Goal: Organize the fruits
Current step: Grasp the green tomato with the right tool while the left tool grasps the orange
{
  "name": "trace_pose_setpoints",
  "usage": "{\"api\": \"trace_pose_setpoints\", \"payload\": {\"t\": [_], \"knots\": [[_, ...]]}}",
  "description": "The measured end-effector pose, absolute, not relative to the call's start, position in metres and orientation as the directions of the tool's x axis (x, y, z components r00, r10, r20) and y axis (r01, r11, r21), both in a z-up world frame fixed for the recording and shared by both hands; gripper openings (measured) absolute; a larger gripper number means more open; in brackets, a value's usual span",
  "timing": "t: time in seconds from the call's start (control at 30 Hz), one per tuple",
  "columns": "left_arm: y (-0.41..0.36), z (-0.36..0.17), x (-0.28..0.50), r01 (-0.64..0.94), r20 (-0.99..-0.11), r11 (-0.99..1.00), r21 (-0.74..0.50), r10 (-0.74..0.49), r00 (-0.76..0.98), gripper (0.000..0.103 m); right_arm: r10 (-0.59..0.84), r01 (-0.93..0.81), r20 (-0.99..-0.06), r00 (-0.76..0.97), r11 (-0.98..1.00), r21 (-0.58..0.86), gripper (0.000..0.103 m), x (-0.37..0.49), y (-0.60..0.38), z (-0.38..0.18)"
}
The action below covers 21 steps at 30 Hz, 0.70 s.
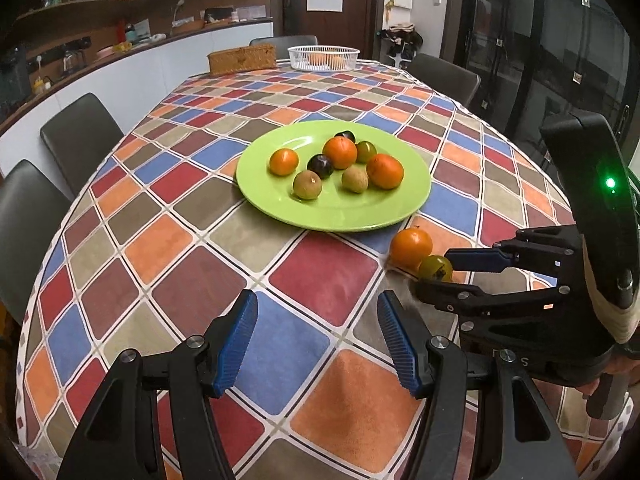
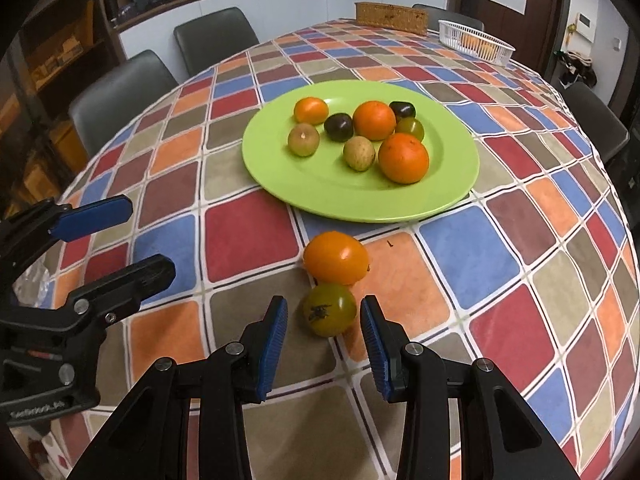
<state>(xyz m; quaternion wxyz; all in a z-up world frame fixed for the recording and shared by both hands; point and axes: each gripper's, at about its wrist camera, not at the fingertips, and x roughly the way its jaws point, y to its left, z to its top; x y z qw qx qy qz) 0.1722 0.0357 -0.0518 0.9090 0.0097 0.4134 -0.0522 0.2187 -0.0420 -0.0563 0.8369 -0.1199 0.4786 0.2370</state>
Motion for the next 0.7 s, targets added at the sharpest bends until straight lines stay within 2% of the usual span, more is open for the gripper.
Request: {"api": "trace_pose_setpoints", "payload": {"t": [0.13, 0.5, 0.7], "knots": [[0.036, -0.055, 0.176, 0.105, -0.757, 0.994, -0.032, -0.092, 0.647, 0.061, 0.267, -0.515, -0.863, 0.429, 0.857, 0.009, 0.031, 0.220, -0.041, -0.060], [0.024, -0.057, 0.185, 0.154, -0.756, 0.987, -0.042, -0.132, 0.641, 0.061, 0.302, -0.489, -0.838, 0.455, 0.871, 0.049, 0.030, 0.214, -0.056, -0.050], [0.008, -0.060, 0.196, 0.221, -0.750, 0.972, -0.075, -0.201, 0.630, 0.061, 0.321, -0.426, -0.814, 0.485, 0.899, 0.102, 0.030, 0.213, -0.081, -0.041]]}}
